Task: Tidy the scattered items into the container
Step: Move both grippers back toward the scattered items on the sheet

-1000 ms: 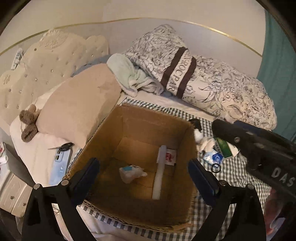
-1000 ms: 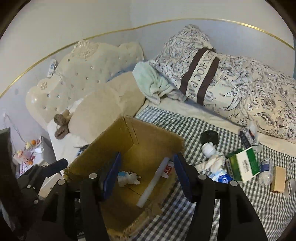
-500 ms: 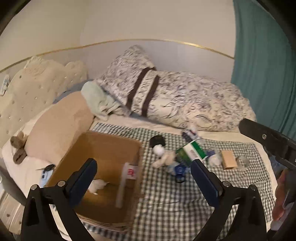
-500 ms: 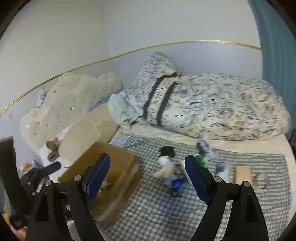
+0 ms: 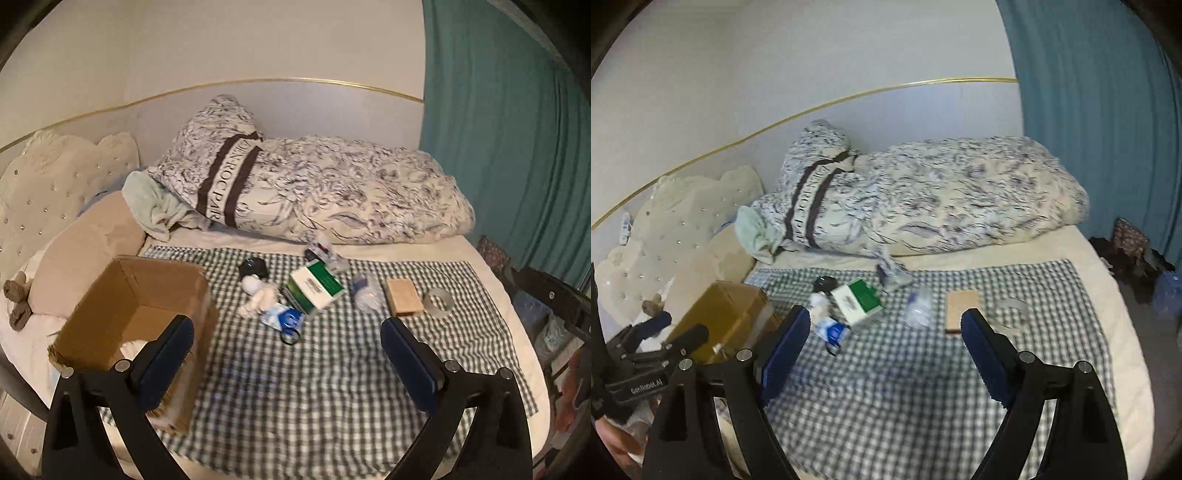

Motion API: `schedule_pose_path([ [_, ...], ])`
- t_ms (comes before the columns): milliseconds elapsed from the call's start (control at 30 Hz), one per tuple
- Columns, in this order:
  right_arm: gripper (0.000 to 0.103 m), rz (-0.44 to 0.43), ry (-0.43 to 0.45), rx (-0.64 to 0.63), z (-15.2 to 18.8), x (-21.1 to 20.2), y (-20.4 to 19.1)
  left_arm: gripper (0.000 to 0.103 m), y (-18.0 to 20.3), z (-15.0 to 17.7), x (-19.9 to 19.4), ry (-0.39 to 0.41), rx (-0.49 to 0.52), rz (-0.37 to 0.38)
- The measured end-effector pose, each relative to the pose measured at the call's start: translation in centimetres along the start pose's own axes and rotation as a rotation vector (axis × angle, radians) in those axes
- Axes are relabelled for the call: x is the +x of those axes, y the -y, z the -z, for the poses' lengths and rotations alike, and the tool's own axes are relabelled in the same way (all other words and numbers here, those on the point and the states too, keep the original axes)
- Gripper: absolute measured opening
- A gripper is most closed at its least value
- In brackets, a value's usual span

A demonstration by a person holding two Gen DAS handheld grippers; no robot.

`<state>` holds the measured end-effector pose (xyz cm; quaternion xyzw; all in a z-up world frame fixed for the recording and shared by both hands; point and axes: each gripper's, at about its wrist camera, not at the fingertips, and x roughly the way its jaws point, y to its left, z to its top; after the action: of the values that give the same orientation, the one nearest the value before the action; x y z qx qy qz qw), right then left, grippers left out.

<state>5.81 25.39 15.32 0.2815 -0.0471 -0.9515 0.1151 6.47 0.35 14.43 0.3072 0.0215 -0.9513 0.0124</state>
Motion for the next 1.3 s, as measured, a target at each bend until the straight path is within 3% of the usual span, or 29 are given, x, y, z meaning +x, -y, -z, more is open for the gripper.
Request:
schedule_pose_path([
  [200, 0.084, 0.033, 0.006, -0.002, 2.2, -2.5, 2.8, 0.103, 3.8, 2.1, -0.8, -0.005, 0.040, 0.002],
  [433, 0.084, 0.051, -0.031, 0.004, 4.8, -0.9, 4.6, 0.103, 4.9, 4.5, 2.2, -0.042, 0.037, 0.017],
  [667, 0.084, 0.082, -0.053, 0.106, 6.7, 5.5, 5.9, 0.103, 3.9, 5.1, 8.9, -0.087, 0.039, 0.064],
  [800, 0.084, 0.119, -0.058, 0.076, 7.0, 9.7, 5.4, 0.103, 2.5, 5.5, 13.8, -0.146, -0.012, 0.111],
  [900, 0.084, 0.159, -0.083, 0.065, 6.7, 12.7, 5.2, 0.103, 1.5, 5.9, 16.7, -0.165, -0.031, 0.096],
  [1067, 0.084, 0.153, -0.131, 0.107, 6.2, 17.4, 6.6, 0.103, 0.6, 6.3, 20.2, -0.175, -0.028, 0.074],
  [1300, 0.084, 0.179, -0.176, 0.142, 6.1, 22.4, 8.2, 0.103, -0.9, 7.1, 25.1, -0.231, -0.088, 0.094],
])
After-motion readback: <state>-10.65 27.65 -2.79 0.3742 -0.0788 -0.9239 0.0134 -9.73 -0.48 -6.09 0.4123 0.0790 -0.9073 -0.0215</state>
